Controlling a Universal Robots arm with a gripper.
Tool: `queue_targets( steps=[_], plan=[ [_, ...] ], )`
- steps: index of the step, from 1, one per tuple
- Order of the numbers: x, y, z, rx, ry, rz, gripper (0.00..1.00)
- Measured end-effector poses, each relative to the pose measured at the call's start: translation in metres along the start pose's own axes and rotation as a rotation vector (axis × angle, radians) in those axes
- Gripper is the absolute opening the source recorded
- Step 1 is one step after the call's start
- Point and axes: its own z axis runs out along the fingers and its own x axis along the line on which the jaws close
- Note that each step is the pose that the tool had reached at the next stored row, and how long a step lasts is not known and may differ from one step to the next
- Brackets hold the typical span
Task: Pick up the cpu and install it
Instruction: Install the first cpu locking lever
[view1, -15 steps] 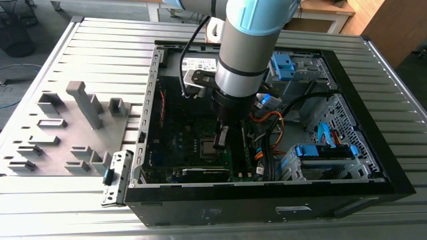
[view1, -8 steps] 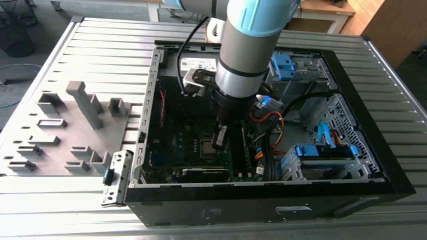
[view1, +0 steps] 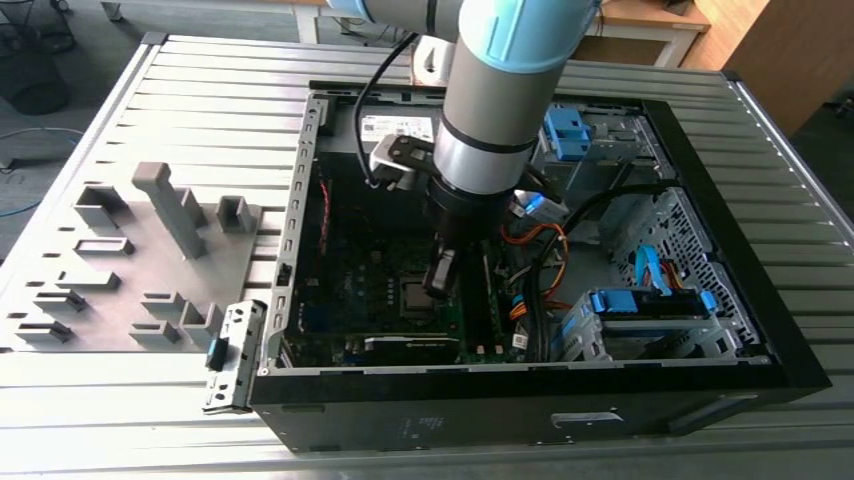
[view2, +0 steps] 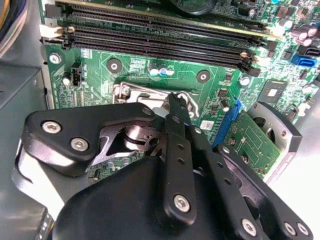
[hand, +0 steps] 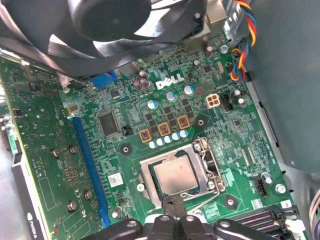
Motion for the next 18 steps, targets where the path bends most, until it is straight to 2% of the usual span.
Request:
queue_targets(
  steps=[12, 18],
  plan=[
    [-0.0032, -0.0043, 0.0016, -0.0071, 0.0068, 0.078, 0.11],
    [-0.0037, -0.0045, 0.0048, -0.0060, 0.0190, 0.109, 0.11]
  ],
)
